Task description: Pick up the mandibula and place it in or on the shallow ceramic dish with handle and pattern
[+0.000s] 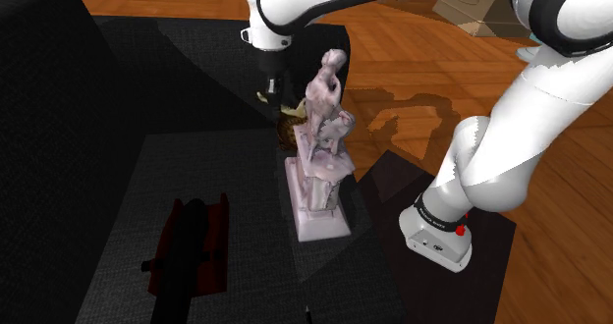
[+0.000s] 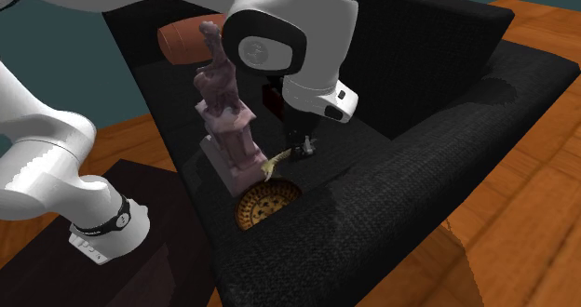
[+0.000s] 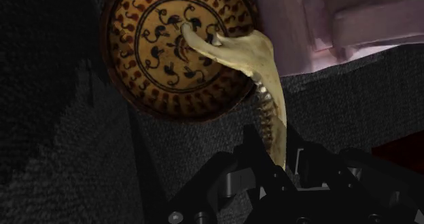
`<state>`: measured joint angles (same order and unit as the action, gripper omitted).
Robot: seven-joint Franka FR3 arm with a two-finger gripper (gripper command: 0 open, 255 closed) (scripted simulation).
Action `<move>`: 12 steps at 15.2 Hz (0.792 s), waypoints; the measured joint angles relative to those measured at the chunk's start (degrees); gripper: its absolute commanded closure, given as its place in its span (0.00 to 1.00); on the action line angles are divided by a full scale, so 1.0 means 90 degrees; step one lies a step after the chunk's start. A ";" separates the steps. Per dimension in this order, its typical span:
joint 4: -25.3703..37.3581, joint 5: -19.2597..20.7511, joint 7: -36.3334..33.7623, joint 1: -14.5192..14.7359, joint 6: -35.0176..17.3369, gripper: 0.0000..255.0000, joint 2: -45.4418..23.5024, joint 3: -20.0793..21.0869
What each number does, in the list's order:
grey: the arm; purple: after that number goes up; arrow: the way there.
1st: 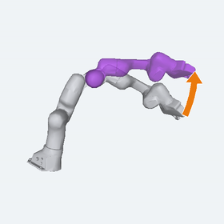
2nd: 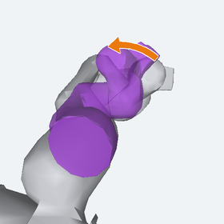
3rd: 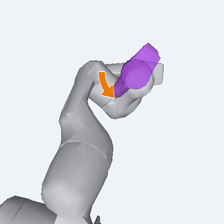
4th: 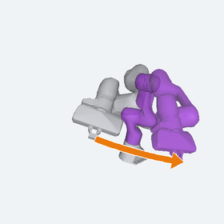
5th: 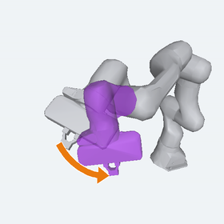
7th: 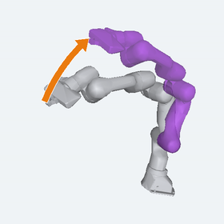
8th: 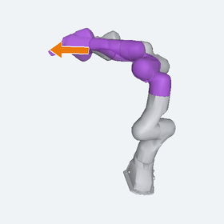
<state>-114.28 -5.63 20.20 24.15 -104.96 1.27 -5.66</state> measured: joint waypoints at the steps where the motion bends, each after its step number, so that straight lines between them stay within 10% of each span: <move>1: -0.0143 0.0033 0.0075 -0.0044 0.0026 1.00 0.0162 -0.0045; 12: -0.1223 0.0140 0.0483 -0.0236 -0.0609 1.00 0.0572 -0.0255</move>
<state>-125.28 -4.37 24.55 22.03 -110.44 6.42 -7.95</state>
